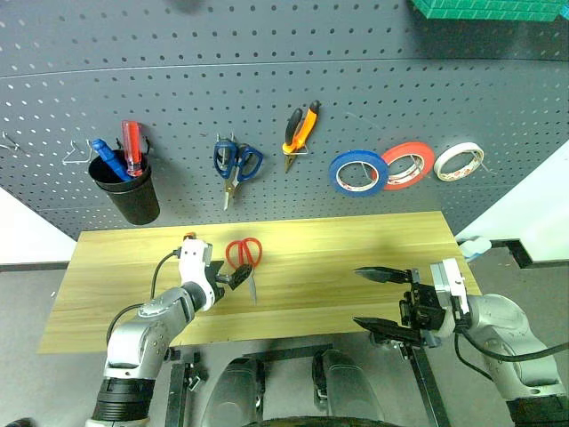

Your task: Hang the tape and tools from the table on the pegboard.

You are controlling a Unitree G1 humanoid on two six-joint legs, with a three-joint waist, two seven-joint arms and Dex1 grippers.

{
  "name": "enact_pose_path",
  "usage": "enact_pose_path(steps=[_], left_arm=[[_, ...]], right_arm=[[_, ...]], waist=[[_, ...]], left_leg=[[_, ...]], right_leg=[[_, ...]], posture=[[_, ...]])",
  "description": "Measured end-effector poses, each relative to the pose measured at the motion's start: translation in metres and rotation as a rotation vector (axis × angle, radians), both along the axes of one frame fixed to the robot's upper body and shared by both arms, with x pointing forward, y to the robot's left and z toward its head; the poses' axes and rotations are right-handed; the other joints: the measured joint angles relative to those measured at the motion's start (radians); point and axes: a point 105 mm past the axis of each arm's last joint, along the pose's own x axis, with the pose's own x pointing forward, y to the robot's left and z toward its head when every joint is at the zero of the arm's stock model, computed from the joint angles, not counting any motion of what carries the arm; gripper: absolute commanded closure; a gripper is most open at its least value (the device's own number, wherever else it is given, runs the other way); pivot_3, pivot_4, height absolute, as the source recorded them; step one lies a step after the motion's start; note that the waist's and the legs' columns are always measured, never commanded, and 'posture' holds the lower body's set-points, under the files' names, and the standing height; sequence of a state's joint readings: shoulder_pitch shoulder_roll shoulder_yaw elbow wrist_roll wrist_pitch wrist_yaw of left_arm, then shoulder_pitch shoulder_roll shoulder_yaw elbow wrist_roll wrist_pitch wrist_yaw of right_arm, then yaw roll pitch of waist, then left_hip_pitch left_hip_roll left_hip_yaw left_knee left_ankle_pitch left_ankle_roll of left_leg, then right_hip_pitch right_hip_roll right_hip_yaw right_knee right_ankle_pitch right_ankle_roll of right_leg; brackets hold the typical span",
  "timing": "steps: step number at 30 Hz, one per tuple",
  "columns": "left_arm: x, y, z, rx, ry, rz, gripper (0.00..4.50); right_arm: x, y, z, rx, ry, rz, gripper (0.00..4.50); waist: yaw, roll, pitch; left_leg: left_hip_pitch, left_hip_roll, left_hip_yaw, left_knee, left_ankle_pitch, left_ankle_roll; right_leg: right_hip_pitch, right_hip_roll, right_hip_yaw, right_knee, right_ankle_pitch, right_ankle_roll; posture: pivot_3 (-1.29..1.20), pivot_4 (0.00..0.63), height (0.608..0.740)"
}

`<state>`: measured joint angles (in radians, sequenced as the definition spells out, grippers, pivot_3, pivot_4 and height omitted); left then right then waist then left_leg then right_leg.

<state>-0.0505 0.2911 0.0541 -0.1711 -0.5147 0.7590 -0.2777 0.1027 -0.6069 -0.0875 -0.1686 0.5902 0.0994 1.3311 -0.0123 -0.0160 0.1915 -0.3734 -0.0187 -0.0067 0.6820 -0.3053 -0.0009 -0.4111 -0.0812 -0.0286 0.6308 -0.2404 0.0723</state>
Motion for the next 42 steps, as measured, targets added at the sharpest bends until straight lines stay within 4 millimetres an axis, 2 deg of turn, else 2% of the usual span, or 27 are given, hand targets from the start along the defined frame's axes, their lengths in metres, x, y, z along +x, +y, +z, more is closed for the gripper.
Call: enact_pose_path(steps=[5,8,12,22,31,37,42], left_arm=[[0.006,-0.003,-0.008,0.038,0.077,0.074,0.00],[0.005,0.002,-0.019,0.136,0.159,0.112,0.00],[0.008,0.002,-0.022,0.226,0.220,0.142,0.00],[0.020,-0.034,-0.025,0.269,0.327,0.108,0.00],[0.019,-0.028,-0.035,0.420,0.439,0.134,0.00],[0.016,-0.034,-0.045,0.425,0.484,0.112,0.00],[0.025,-0.037,-0.044,0.475,0.480,0.112,0.00]], right_arm=[[0.005,-0.001,0.002,-0.010,-0.025,-0.001,0.05],[0.008,-0.001,0.005,-0.009,-0.036,-0.004,0.05],[0.011,-0.001,0.006,-0.008,-0.030,-0.008,0.05],[0.016,0.000,0.007,-0.007,-0.012,-0.023,0.05],[0.019,-0.001,0.006,-0.005,0.003,-0.046,0.05],[0.021,-0.001,0.006,-0.005,0.014,-0.061,0.05],[0.022,-0.001,0.007,-0.003,0.014,-0.077,0.05]], waist=[[0.000,0.000,0.000],[-0.001,0.000,0.002],[0.002,-0.001,0.004],[0.000,-0.002,0.013],[0.000,-0.002,0.020],[-0.001,-0.002,0.021],[-0.001,-0.002,0.023]], left_leg=[[0.000,0.000,0.000,0.000,-0.001,0.001],[0.000,0.000,-0.001,0.000,-0.001,0.001],[-0.001,0.000,-0.001,0.000,-0.001,0.001],[-0.002,0.000,-0.001,0.000,-0.001,0.002],[-0.003,-0.001,-0.001,-0.001,-0.002,0.002],[-0.003,-0.001,-0.001,-0.001,-0.002,0.002],[-0.003,-0.001,-0.001,-0.001,-0.002,0.002]], right_leg=[[0.000,0.000,0.000,0.000,0.000,0.001],[-0.001,0.000,0.000,0.000,0.000,0.001],[0.000,-0.001,0.000,-0.001,0.000,0.001],[-0.001,-0.001,0.000,-0.001,0.000,0.001],[-0.002,-0.001,0.000,-0.002,0.000,0.002],[-0.002,-0.002,0.000,-0.002,0.000,0.002],[-0.002,-0.002,-0.001,-0.002,0.000,0.002]], posture=[[-0.09,0.179,0.736],[-0.09,0.185,0.736],[-0.09,0.198,0.736],[-0.10,0.211,0.736],[-0.12,0.209,0.736],[-0.13,0.209,0.736],[-0.15,0.213,0.736]])
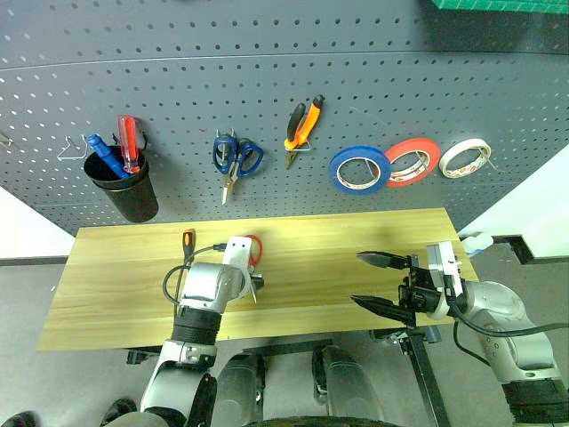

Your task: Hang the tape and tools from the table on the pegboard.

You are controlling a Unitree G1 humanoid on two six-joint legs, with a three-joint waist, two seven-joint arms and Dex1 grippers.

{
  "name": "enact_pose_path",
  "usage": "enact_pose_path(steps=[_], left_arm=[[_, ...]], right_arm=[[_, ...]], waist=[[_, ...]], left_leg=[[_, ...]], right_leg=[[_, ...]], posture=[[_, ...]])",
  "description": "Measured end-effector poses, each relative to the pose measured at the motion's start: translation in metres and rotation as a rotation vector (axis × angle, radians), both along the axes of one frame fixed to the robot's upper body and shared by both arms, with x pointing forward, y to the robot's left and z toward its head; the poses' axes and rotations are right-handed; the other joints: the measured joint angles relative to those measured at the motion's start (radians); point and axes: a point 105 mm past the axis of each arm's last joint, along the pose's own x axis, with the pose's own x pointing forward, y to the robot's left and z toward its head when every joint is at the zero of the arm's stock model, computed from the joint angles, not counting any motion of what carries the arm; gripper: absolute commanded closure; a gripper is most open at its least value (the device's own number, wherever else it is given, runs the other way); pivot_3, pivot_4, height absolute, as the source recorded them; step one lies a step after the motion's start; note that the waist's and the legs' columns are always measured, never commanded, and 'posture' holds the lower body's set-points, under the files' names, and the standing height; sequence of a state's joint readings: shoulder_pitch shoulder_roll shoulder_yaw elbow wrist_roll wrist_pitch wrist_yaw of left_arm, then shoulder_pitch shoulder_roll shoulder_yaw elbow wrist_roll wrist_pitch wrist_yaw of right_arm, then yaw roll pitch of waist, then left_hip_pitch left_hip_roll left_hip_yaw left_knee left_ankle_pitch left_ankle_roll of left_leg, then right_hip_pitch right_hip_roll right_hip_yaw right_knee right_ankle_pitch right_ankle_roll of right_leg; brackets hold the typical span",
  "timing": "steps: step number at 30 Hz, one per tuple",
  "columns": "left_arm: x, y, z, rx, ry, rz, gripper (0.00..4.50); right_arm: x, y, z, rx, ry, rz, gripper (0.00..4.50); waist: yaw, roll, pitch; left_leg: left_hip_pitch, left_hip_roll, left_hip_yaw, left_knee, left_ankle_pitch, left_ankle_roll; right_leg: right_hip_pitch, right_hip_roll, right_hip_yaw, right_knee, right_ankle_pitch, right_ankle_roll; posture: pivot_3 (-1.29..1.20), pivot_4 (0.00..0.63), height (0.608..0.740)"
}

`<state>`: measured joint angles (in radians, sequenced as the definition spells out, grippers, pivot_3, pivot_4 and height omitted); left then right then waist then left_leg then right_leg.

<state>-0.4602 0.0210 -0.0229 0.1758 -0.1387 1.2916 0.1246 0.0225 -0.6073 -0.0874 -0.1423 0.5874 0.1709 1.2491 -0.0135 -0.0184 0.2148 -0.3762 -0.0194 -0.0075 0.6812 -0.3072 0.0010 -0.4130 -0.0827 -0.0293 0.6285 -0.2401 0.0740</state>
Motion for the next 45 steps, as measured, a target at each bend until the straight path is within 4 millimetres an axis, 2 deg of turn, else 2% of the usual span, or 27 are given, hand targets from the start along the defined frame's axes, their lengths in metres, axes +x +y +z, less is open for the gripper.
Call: enact_pose_path(steps=[10,11,13,24,31,37,45], left_arm=[[0.009,-0.004,0.001,0.010,-0.036,0.003,0.00],[0.009,-0.004,0.001,0.008,-0.035,0.002,0.17],[0.008,-0.006,0.000,0.001,-0.031,0.001,0.56],[0.008,-0.007,0.000,0.018,-0.028,0.000,4.24],[0.005,-0.003,0.002,0.016,-0.020,0.008,4.26],[0.004,0.008,0.002,0.050,-0.035,0.002,4.26],[-0.004,0.021,0.003,0.096,-0.114,-0.198,4.26]], right_arm=[[0.002,0.000,0.000,0.005,0.015,-0.025,0.05],[0.002,0.000,0.000,0.004,0.014,-0.029,0.02],[0.003,0.000,0.001,0.003,0.012,-0.037,0.00],[0.005,0.000,0.001,0.002,0.015,-0.051,0.00],[0.009,0.001,0.007,0.002,-0.008,-0.044,0.00],[0.008,0.001,0.006,0.002,-0.006,-0.041,0.00],[0.007,0.002,0.006,0.004,-0.005,-0.018,0.00]], waist=[[-0.001,0.000,0.003],[-0.001,0.000,0.003],[-0.001,0.001,0.004],[-0.004,0.001,0.005],[-0.004,0.001,0.009],[-0.004,0.002,0.010],[-0.003,0.004,0.013]], left_leg=[[0.000,0.000,0.000,-0.001,0.000,0.000],[0.000,0.000,0.000,-0.001,0.000,0.000],[0.000,0.000,0.000,-0.001,0.000,0.000],[0.000,0.000,0.000,-0.001,0.000,0.000],[0.000,0.000,0.000,-0.003,0.000,0.000],[0.001,0.000,0.000,-0.004,0.000,0.000],[-0.001,0.000,0.000,-0.009,0.000,-0.001]], right_leg=[[-0.001,0.000,0.000,0.000,0.000,0.001],[0.000,0.000,0.000,0.000,0.000,0.001],[0.000,0.000,0.000,0.000,0.000,0.001],[0.000,0.000,0.000,-0.001,0.000,0.001],[0.000,0.000,-0.001,-0.001,-0.001,0.003],[-0.001,0.000,-0.001,-0.002,-0.001,0.003],[-0.003,-0.002,0.000,-0.007,-0.001,0.002]], posture=[[-0.16,0.218,0.736],[-0.16,0.221,0.736],[-0.16,0.223,0.736],[-0.15,0.230,0.736],[-0.14,0.232,0.736],[-0.13,0.228,0.736],[-0.12,0.221,0.736]])
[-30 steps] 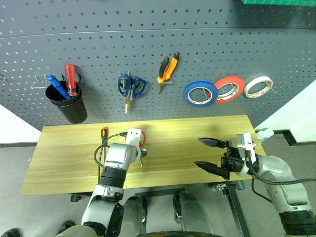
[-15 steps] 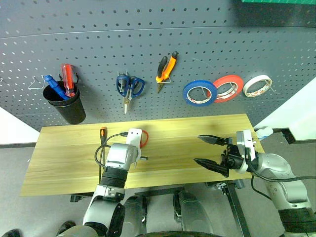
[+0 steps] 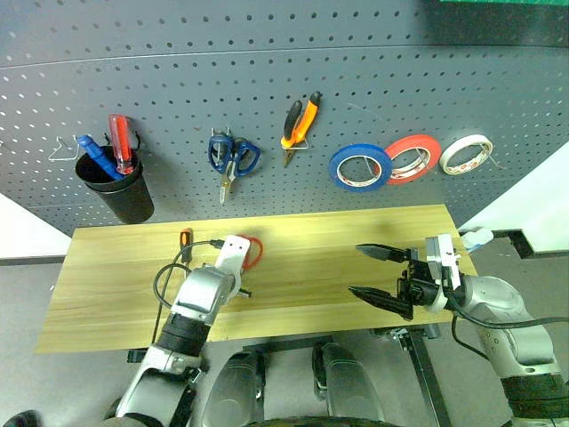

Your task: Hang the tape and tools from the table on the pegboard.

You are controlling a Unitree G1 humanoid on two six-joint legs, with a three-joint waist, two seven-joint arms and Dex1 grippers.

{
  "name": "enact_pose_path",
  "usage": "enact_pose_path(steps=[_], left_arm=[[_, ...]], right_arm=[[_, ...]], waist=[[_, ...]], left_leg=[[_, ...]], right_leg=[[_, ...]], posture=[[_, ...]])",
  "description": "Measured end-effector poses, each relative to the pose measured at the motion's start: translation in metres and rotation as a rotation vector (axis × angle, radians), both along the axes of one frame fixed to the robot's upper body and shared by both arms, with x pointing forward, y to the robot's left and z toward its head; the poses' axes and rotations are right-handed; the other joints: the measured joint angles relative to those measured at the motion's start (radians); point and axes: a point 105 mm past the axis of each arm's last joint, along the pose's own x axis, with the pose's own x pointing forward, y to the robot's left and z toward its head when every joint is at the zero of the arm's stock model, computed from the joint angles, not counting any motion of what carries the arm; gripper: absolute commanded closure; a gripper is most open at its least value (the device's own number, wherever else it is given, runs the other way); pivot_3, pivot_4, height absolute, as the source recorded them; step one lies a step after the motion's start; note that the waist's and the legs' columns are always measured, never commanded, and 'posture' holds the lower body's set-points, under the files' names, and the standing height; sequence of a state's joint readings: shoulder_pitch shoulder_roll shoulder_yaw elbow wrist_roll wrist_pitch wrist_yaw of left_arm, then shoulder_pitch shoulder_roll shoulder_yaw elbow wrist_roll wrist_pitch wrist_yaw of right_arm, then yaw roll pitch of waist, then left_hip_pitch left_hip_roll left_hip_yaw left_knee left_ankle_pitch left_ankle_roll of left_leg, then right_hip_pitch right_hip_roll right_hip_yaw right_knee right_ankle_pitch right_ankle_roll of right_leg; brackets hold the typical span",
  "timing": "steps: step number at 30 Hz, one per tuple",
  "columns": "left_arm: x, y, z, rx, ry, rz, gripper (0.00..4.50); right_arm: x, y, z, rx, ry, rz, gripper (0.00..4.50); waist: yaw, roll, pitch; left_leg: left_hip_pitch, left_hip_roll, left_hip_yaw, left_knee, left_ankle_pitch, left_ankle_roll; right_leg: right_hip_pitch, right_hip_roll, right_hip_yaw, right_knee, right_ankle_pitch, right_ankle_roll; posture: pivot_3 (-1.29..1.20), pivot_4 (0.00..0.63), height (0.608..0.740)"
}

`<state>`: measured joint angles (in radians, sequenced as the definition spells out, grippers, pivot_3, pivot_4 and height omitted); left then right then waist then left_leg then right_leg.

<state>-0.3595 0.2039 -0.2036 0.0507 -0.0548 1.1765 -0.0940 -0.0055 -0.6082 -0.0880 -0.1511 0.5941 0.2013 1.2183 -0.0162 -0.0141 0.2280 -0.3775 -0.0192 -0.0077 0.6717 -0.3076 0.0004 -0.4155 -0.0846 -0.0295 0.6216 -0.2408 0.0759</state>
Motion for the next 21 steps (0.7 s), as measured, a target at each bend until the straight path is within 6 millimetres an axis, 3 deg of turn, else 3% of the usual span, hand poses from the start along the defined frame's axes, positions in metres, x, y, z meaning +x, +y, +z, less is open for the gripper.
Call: enact_pose_path(steps=[5,13,17,21], left_arm=[[0.001,-0.002,0.016,-0.035,-0.098,-0.052,4.26],[-0.009,-0.009,0.036,-0.073,-0.221,-0.140,4.26],[0.010,-0.011,0.048,-0.147,-0.316,-0.021,4.26],[0.037,0.006,0.068,-0.138,-0.465,0.081,4.26]], right_arm=[[0.002,0.001,0.003,0.002,-0.014,0.016,0.00],[0.008,-0.005,-0.001,0.006,-0.003,0.006,0.00],[0.012,-0.005,-0.001,0.003,-0.014,0.009,0.00],[0.014,-0.005,-0.003,0.004,-0.013,0.008,0.00]], waist=[[0.004,0.000,0.000],[0.006,0.001,0.000],[0.007,0.001,0.000],[0.006,0.001,0.000]], left_leg=[[-0.014,-0.001,0.000,-0.004,0.001,-0.001],[-0.015,-0.002,0.000,-0.007,0.001,0.000],[-0.015,-0.003,0.000,-0.004,0.001,0.000],[-0.014,-0.003,0.000,-0.004,0.001,0.000]], right_leg=[[-0.015,-0.002,0.000,-0.003,0.001,0.000],[-0.014,-0.003,-0.001,-0.007,0.001,0.000],[-0.013,-0.004,-0.002,-0.007,0.003,-0.001],[-0.013,-0.002,-0.002,-0.006,0.004,0.001]], posture=[[-0.11,0.217,0.736],[-0.09,0.209,0.736],[-0.09,0.202,0.736],[-0.09,0.198,0.736]])
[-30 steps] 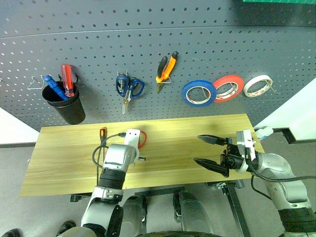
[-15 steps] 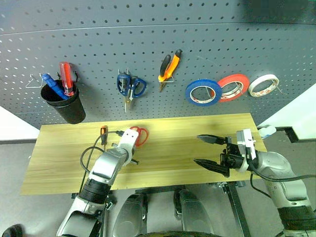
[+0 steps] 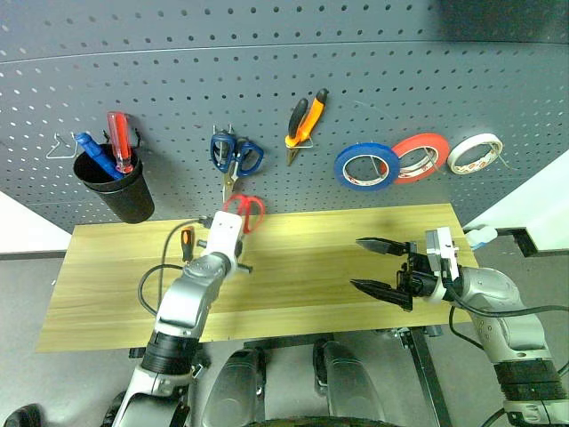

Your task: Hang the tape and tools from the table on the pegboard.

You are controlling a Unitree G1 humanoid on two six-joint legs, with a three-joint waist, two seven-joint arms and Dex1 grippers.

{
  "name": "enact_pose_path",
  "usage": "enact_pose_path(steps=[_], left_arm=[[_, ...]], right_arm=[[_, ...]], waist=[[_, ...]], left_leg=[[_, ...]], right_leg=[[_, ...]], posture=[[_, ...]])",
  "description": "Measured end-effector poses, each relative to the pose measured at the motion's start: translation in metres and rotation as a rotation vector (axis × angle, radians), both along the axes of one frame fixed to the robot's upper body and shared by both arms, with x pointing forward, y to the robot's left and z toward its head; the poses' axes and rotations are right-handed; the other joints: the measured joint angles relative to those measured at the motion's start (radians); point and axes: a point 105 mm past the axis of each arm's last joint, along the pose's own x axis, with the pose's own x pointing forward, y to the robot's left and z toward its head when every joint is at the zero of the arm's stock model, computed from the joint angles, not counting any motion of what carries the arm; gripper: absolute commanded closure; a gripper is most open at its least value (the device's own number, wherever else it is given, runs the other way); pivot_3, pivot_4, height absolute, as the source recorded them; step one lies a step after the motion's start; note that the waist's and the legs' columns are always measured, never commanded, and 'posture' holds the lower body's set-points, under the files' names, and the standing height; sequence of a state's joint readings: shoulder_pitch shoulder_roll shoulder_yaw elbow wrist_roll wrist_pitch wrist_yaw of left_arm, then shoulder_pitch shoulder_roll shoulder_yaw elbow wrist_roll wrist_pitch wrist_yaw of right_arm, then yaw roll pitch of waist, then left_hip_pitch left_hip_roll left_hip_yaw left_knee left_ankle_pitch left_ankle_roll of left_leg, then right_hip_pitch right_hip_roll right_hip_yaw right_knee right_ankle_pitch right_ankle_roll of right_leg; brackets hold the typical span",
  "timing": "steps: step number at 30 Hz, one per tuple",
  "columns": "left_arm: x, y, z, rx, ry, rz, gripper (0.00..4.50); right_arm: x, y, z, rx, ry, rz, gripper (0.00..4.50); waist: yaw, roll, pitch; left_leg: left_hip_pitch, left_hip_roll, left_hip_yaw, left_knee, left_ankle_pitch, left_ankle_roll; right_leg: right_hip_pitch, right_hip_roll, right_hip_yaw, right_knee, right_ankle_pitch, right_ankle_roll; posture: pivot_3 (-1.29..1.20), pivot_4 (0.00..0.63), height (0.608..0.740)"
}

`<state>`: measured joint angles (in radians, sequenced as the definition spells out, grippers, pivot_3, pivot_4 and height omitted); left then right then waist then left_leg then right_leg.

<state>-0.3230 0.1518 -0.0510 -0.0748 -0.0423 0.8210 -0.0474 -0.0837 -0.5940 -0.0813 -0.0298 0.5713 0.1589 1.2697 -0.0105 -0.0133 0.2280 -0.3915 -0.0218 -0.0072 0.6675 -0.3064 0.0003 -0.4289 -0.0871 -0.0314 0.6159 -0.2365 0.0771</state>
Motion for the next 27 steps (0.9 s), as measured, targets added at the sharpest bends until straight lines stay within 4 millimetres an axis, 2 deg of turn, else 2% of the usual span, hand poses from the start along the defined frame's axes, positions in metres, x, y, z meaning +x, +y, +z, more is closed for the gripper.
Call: enact_pose_path(steps=[4,8,12,17,19,27], left_arm=[[0.013,0.000,0.008,0.018,-0.077,-0.043,4.26],[0.011,-0.013,0.004,0.030,-0.082,-0.178,4.26],[-0.001,-0.018,-0.007,0.085,-0.056,-0.290,4.26],[-0.020,0.005,-0.038,0.140,0.055,-0.246,4.26],[-0.028,0.008,-0.045,0.125,0.094,-0.239,4.26],[-0.051,0.012,-0.043,0.127,0.131,-0.400,4.26]], right_arm=[[0.001,0.002,0.001,0.007,-0.005,0.005,0.00],[0.001,0.002,0.001,0.007,-0.005,0.006,0.00],[0.001,0.002,0.001,0.007,-0.003,0.002,0.00],[0.001,0.001,0.001,0.007,-0.002,-0.003,0.00],[0.001,0.001,0.001,0.007,-0.003,-0.004,0.00],[0.001,0.002,0.002,0.009,-0.006,0.001,0.00]], waist=[[0.001,0.000,0.000],[0.001,0.000,0.000],[-0.005,0.001,-0.001],[-0.003,0.001,-0.001],[0.000,0.001,-0.001],[-0.005,0.002,-0.002]], left_leg=[[0.000,-0.001,0.000,0.000,0.000,0.000],[0.000,-0.002,0.000,0.000,0.001,-0.002],[0.000,-0.001,0.000,0.000,0.001,-0.002],[0.001,-0.001,0.000,0.001,0.001,-0.002],[0.001,-0.001,0.000,0.002,0.001,-0.002],[0.001,-0.001,0.000,0.002,0.001,-0.002]], right_leg=[[0.000,0.000,0.000,0.000,0.000,0.000],[0.000,-0.001,0.000,0.000,0.001,0.001],[0.000,0.000,0.000,0.001,0.001,0.001],[0.000,0.000,0.000,0.004,0.001,0.001],[0.000,0.000,0.000,0.004,0.001,0.001],[0.000,0.000,0.000,0.004,0.001,0.001]], posture=[[-0.09,0.196,0.736],[-0.09,0.188,0.736],[-0.10,0.187,0.736],[-0.10,0.184,0.736],[-0.10,0.184,0.736],[-0.10,0.183,0.736]])
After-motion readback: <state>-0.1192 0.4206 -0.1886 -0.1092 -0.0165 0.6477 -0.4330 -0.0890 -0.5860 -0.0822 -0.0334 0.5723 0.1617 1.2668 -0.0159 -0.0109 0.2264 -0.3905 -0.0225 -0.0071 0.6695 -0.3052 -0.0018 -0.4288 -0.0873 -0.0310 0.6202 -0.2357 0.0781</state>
